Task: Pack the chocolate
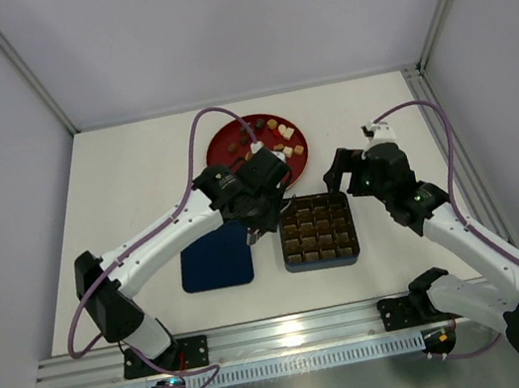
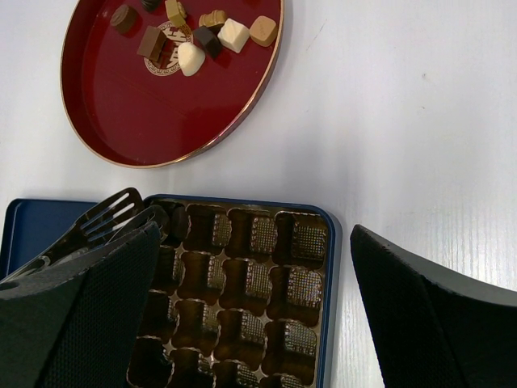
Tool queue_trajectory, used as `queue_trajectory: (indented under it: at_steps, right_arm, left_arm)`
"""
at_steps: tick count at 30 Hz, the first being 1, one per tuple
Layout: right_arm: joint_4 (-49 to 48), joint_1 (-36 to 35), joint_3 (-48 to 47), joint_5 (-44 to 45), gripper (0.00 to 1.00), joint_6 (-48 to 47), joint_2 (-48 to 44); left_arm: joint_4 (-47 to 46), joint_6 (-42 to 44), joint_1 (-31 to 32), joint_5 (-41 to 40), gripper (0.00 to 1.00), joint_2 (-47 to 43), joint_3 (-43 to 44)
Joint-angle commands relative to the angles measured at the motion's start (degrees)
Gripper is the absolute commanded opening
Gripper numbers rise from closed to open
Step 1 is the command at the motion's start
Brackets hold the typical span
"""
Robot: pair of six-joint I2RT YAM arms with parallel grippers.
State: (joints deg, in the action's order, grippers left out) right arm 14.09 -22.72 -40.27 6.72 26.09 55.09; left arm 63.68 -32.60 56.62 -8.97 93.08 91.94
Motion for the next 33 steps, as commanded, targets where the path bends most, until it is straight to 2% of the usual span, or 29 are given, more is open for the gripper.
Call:
queue_trajectory:
  at_steps: [1, 13, 22, 25, 33]
  right_arm:
    - [-2.4, -0.2, 0.1, 0.4, 1.0, 0.6, -0.7]
    - [-2.4, -0.2, -0.1, 0.4, 1.0, 0.5, -0.7]
    - [-2.2, -0.1, -0.5, 0.4, 1.0, 0.2, -1.0]
    - [-2.1, -0.2, -0.6, 0.3, 1.0, 0.1, -1.1]
    - [-1.5, -0.2, -1.4, -0.2, 1.0, -0.2, -0.9]
  left_arm:
    - [-1.5, -0.2, 0.4, -0.5, 0.4, 0.2, 0.5]
    - [0.0, -0.1, 0.6, -0.5, 0.4, 0.1, 3.9]
    - [4.3, 2.0, 0.4, -4.3, 0.42, 1.2, 12.6]
    - [5.0, 3.2, -1.1, -5.4, 0.42, 2.4, 14.6]
    - [2.6, 7.3, -10.1, -5.3, 0.42, 7.2, 18.4]
